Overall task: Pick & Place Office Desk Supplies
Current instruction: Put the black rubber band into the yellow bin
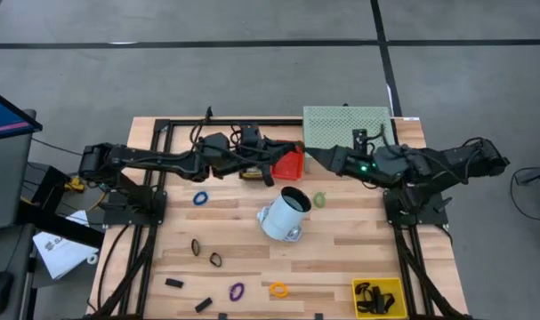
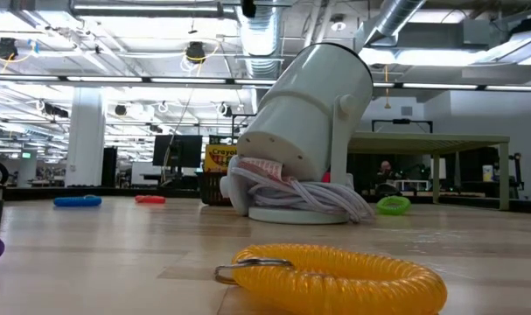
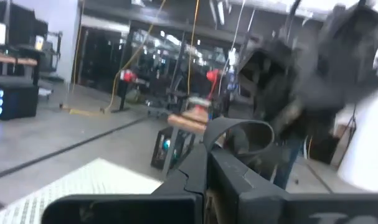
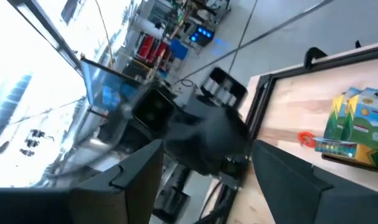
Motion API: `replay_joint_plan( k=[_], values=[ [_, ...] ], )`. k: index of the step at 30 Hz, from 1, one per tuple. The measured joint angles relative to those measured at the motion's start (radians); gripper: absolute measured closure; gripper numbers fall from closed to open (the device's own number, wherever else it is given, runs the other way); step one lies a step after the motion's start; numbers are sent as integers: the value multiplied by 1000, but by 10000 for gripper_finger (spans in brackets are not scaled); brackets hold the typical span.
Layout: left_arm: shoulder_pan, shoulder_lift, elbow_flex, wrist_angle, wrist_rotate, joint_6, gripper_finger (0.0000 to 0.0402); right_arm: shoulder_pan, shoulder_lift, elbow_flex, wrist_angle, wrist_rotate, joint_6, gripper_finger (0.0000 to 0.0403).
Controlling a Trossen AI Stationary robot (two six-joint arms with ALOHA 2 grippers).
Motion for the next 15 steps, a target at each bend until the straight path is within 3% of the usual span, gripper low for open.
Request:
replay_joint_plan(
  k=[8, 15],
  values=[
    [17, 4, 11, -4, -3, 0, 401, -62, 46, -1, 54, -99, -22, 162],
    [15, 4, 11, -12, 10, -1, 401, -85, 46, -1, 67, -104, -43, 164]
  ],
)
